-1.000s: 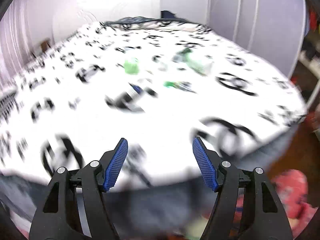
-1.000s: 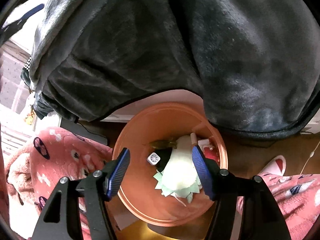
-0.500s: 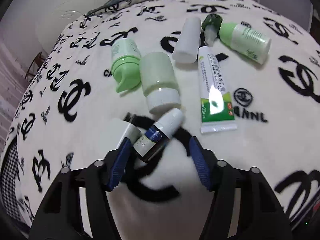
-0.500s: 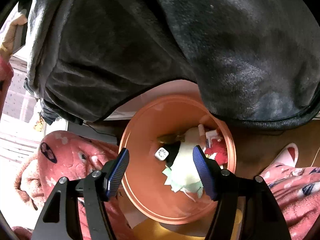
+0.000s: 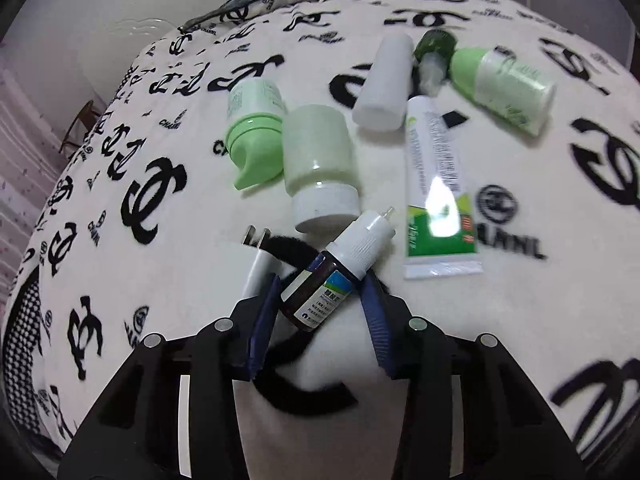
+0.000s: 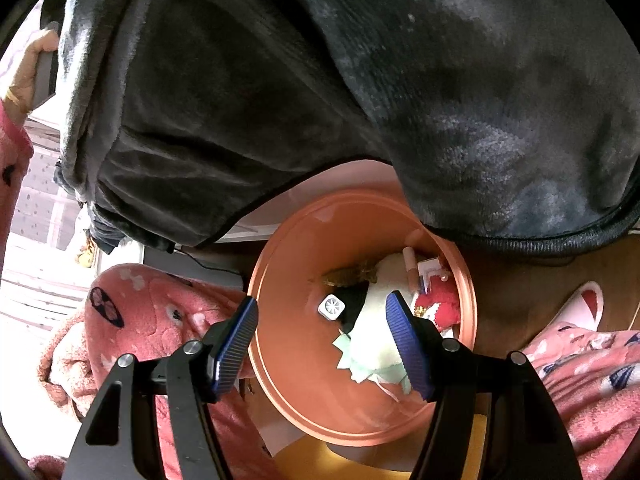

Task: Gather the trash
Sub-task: 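Reach to the bed and grasp the dark eye-drop bottle with the left tool, then lift the bottle with the left tool while the right tool grasps the white ointment tube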

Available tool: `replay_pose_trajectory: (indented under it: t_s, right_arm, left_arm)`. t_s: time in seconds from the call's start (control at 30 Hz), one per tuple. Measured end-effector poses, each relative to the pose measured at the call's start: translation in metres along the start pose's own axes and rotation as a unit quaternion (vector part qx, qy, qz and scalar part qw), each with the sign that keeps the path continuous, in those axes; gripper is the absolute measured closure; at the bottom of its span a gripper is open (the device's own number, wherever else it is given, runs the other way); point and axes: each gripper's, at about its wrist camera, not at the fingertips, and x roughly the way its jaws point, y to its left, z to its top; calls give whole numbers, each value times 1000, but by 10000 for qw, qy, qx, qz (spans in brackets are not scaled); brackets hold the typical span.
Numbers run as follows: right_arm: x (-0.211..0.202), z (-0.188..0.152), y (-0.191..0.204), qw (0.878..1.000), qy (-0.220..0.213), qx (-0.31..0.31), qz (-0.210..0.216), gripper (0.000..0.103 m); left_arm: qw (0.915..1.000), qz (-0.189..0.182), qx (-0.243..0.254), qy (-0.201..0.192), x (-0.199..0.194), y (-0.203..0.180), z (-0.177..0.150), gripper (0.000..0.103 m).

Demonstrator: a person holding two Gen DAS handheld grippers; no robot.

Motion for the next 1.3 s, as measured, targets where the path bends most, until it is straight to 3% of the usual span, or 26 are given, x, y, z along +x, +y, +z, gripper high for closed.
replay_pose_trajectory:
  t_s: [0.1, 0.3, 0.47, 0.53, 0.67, 0.77, 0.9, 1.07, 1.2, 1.27, 1.3]
  right_arm:
    - [-1, 0, 3, 10000, -28, -72, -10, 38]
    - [-19, -4, 20, 9984, -242, -432, 256, 38]
    - [-69, -4, 61, 9894, -719, -1041, 706, 38]
    - [-103, 7, 90, 9791, -1078, -1459, 917, 38]
    - [-146, 52, 128, 9628, -1658, -1881, 1007, 34]
    - [-158, 111, 150, 9566, -2005, -1980, 748, 34]
    - [-134, 213, 162, 9662, -2036, -1527, 407, 35]
    - [-89, 310, 143, 9781, -1978, -624, -148, 41]
    - [-61, 348, 136, 9797, -1850, -468, -608, 50]
    - [-53, 357, 134, 9805, -1778, -409, -738, 67]
    - [-48, 361, 133, 9796, -1751, -399, -903, 68]
  left_arm:
    - [9999, -35, -90, -121, -13, 1, -6, 62]
    - [9945, -550, -507, -734, -77, 5, -44, 62]
    - [9855, -890, -852, -1165, -135, 7, -113, 62]
    - [9812, -1052, -1010, -1262, -149, 8, -140, 62]
    - [9745, -1248, -1287, -1347, -165, 9, -185, 62]
    - [9722, -1292, -1372, -1389, -171, 10, -208, 62]
    - [9683, -1411, -1517, -1398, -171, 14, -226, 62]
    - [9635, -1556, -1661, -1411, -164, 23, -233, 62]
    - [9617, -1627, -1708, -1395, -155, 27, -232, 62]
    - [9602, -1700, -1753, -1354, -148, 28, -231, 62]
    - [9601, -1706, -1770, -1331, -145, 28, -230, 62]
